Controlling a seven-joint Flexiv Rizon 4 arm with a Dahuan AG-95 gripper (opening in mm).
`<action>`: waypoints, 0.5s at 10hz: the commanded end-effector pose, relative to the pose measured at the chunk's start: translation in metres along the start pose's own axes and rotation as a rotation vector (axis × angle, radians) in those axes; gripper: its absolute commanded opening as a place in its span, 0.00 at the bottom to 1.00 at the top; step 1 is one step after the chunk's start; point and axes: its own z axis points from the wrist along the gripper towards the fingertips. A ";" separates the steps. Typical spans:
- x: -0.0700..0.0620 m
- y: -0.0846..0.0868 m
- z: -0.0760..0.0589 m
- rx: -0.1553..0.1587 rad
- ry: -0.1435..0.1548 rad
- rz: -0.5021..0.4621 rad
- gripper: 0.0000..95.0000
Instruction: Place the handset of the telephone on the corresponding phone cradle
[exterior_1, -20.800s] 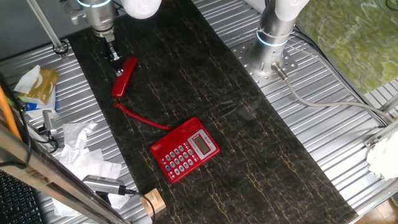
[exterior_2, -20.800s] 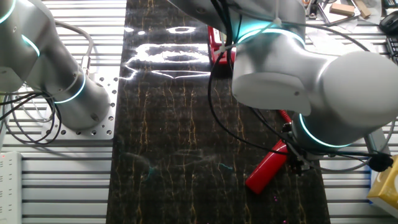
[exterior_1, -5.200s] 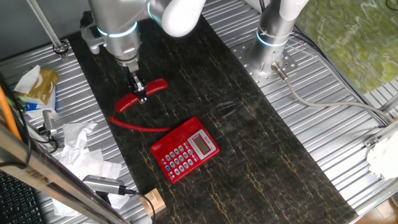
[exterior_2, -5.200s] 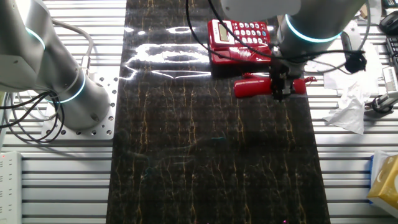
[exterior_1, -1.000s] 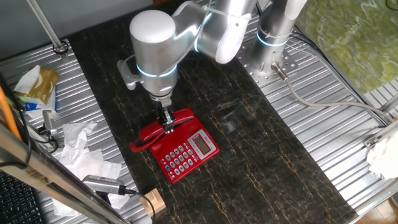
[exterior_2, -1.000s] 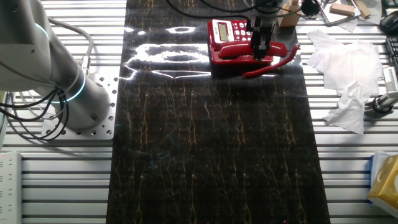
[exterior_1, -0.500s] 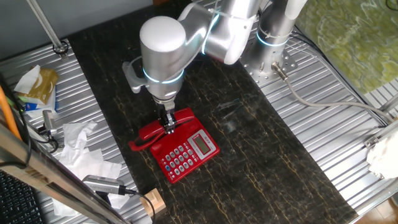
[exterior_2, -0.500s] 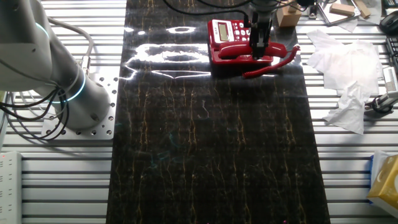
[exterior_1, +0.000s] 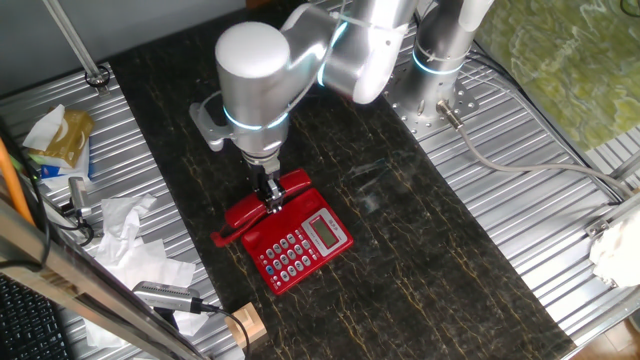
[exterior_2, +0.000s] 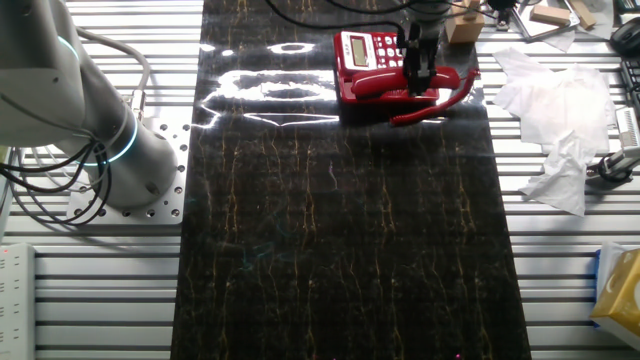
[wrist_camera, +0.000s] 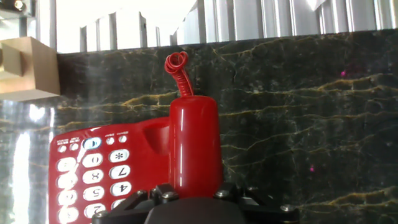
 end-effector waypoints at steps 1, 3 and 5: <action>0.000 0.001 0.001 -0.003 0.013 -0.024 0.00; 0.000 0.001 0.001 -0.004 0.015 -0.029 0.00; 0.000 0.001 0.001 -0.008 0.013 -0.041 0.00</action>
